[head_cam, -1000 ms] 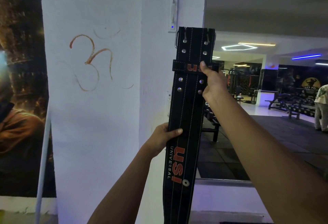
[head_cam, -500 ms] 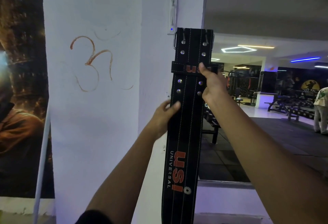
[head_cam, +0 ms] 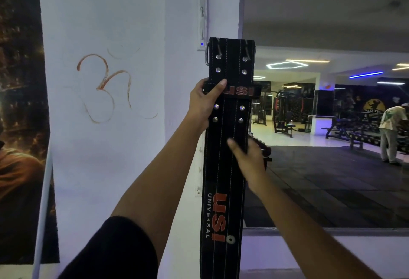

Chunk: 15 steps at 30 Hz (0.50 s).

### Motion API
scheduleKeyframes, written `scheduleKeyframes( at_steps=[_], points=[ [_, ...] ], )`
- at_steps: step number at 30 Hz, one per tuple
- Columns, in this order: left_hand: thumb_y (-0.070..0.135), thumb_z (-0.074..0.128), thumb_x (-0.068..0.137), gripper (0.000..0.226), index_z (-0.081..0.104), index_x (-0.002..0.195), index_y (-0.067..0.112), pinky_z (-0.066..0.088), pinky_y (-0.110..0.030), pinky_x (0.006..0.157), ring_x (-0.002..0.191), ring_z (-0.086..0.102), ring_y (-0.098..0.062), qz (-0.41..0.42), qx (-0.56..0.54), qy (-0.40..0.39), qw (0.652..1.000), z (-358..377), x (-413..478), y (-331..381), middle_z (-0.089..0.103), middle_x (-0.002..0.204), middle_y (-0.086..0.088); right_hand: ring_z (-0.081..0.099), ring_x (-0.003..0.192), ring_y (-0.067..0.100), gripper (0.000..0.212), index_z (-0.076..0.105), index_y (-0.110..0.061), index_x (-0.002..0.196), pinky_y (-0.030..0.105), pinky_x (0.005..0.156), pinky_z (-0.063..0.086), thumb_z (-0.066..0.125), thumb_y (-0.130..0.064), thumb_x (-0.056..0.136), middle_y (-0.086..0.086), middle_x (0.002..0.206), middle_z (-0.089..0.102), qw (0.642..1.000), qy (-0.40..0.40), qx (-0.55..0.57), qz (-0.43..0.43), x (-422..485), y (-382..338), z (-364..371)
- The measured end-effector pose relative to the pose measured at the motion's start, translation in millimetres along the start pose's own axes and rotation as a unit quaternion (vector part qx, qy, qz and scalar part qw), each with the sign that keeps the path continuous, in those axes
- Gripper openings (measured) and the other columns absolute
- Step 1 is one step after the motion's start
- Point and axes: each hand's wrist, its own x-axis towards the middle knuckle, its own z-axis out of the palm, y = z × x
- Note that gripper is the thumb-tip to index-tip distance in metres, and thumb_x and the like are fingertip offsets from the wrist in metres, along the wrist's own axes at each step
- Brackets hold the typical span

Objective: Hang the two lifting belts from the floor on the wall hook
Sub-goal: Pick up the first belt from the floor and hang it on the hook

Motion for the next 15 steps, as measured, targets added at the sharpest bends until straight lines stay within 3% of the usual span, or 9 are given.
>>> scheduleKeyframes(
  at_steps=[1,3,6,11,15],
  points=[
    [0.022,0.069,0.083,0.016,0.061,0.095,0.016,0.057,-0.038,0.082,0.089,0.067,-0.022,0.002,0.0,0.0,1.0,0,1,1,0.068,0.093,-0.004,0.056,0.111,0.011,0.052,0.048,-0.01,0.132,0.006,0.083,0.047,0.059,-0.035,0.087,-0.009,0.113,0.061,1.0,-0.014,0.003,0.008,-8,13,0],
    [0.022,0.068,0.084,0.02,0.06,0.1,0.014,0.058,-0.032,0.074,0.086,0.068,-0.019,0.002,-0.006,-0.004,1.0,1,0,1,0.067,0.093,-0.004,0.06,0.091,0.001,0.039,0.057,-0.011,0.12,0.002,0.062,0.046,0.06,-0.032,0.087,-0.008,0.103,0.065,0.999,-0.025,0.021,0.01,-9,22,1],
    [0.021,0.068,0.084,0.025,0.059,0.105,0.011,0.057,-0.026,0.067,0.081,0.068,-0.017,0.003,-0.008,-0.004,1.0,2,-2,2,0.067,0.091,-0.003,0.062,0.086,0.001,0.038,0.061,-0.011,0.114,0.005,0.057,0.047,0.068,-0.029,0.082,-0.009,0.094,0.066,0.998,-0.01,0.056,-0.001,8,6,0],
    [0.02,0.068,0.084,0.022,0.059,0.103,0.012,0.057,-0.026,0.065,0.085,0.067,-0.018,0.001,-0.024,0.003,1.0,-2,-1,8,0.067,0.094,-0.003,0.061,0.089,0.0,0.037,0.056,-0.023,0.106,0.005,0.065,0.049,0.075,-0.016,0.074,-0.016,0.092,0.063,0.996,-0.083,0.023,0.021,-6,27,-7],
    [0.021,0.068,0.084,0.027,0.058,0.107,0.011,0.057,-0.026,0.065,0.089,0.067,-0.02,-0.003,-0.021,0.004,1.0,-6,-2,6,0.067,0.099,-0.005,0.065,0.107,0.02,0.035,0.064,-0.019,0.104,0.038,0.099,0.05,0.077,-0.011,0.072,0.008,0.113,0.069,0.993,-0.092,0.029,0.071,-18,55,-7]
  ],
)
